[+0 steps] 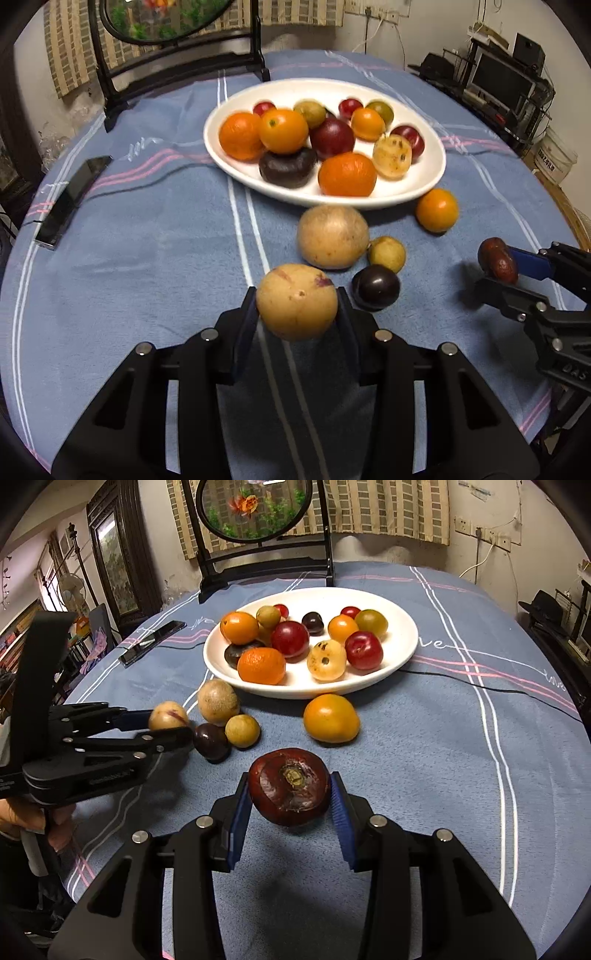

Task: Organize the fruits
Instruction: 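Grasp the pale potato with the left tool while the right tool grasps a dark red plum, then place the pale potato on the plate with the left tool while the right tool places the dark plum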

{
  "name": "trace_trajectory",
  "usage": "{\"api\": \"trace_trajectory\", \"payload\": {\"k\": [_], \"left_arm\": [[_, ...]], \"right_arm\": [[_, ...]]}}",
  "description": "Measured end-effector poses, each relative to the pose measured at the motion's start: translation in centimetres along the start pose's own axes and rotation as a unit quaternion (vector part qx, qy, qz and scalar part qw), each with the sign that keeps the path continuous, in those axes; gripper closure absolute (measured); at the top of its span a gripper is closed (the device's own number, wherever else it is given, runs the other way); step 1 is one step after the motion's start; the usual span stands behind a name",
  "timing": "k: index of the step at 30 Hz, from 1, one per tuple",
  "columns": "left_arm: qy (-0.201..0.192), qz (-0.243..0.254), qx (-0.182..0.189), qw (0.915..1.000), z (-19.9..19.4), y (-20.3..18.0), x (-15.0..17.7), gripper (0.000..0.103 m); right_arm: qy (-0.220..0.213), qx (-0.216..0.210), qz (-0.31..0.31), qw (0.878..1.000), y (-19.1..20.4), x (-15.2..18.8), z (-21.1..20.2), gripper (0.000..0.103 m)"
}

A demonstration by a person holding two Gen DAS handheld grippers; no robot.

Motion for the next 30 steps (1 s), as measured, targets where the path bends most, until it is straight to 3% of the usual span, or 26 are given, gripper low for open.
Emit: {"api": "trace_trajectory", "payload": {"k": [7,13,22,30], "left_arm": [[-0.038,0.005,0.002,0.9993,-3.4,-0.4,-2.0,0.061],[-0.052,0.008,0.012,0.9985,-4.0,-1.1,-4.8,0.061],[-0.052,-0.003,0.020,0.9985,-1.5,-1.2,-9.5,0.061],[-0.046,-0.026,0.017,0.9985,1.8,-0.2,-13.4,0.061]], "right_arm": [[-0.025,0.005,0.003,1.000,-0.3,-1.4,-1.6,0.061],[-0.047,0.011,-0.002,0.999,-0.8,-3.9,-2.3,0.061],[-0.070,0.027,-0.004,0.997,-2.0,-8.9,-0.8,0.061],[-0.047,0.030,-0.011,0.998,-2.9,-11.8,3.4,0.061]]}}
Point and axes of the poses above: each gripper's, at about its wrist camera, not at the fingertips, and z roughly the way its jaws point, y to its left, x to its underside, the point moved 8 cm from there along z, roughly the way its jaws point, and after that the axes turned 3 degrees about -z, right-handed, at the moved point
